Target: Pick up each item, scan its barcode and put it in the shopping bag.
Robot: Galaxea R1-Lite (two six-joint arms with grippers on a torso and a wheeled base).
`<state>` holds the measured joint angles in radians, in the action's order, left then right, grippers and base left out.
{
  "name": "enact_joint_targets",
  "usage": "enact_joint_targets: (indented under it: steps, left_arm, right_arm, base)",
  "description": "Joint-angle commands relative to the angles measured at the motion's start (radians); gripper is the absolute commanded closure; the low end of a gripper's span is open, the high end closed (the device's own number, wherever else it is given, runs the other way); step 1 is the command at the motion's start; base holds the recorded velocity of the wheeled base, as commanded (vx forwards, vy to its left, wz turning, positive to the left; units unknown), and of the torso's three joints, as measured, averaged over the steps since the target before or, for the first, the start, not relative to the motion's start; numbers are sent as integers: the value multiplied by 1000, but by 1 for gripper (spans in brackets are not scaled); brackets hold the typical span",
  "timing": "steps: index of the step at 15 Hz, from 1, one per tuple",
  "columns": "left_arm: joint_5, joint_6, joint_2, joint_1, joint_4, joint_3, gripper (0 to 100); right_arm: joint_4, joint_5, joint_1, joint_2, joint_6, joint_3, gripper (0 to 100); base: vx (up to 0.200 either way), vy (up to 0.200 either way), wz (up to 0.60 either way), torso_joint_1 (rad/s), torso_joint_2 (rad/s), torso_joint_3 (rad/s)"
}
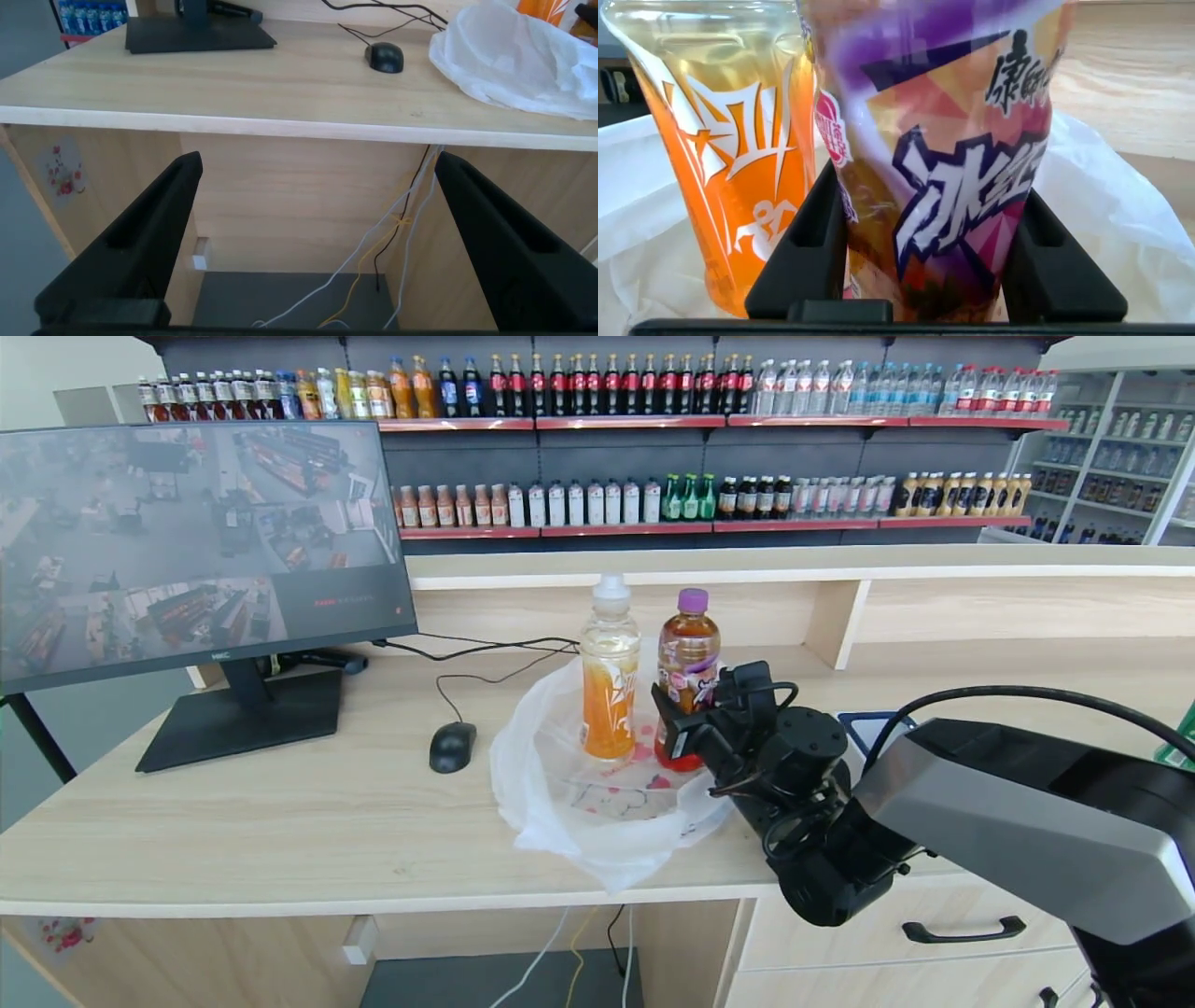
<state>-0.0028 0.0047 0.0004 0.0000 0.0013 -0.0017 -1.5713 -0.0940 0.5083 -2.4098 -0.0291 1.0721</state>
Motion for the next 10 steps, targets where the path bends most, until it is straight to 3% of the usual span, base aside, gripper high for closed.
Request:
enact_joint_targets:
  steps: [1, 4, 5, 10]
  left_arm:
    - [0, 0, 0, 0, 0, 0, 0]
    - [0, 0, 0, 0, 0, 0, 0]
    - [0, 0, 0, 0, 0, 0, 0]
    - [0, 0, 0, 0, 0, 0, 0]
  right_arm:
    - [0, 0, 3, -6, -2, -4, 100]
    - [0, 0, 4, -3, -2, -8, 100]
    - [0, 0, 4, 0, 0, -9, 0]
    - [0, -1, 12, 51, 8, -57, 0]
  base:
    - [0, 0, 0, 0, 0, 0]
    - [0, 0, 0, 0, 0, 0]
    - [0, 0, 0, 0, 0, 0]
    - [0, 0, 0, 0, 0, 0]
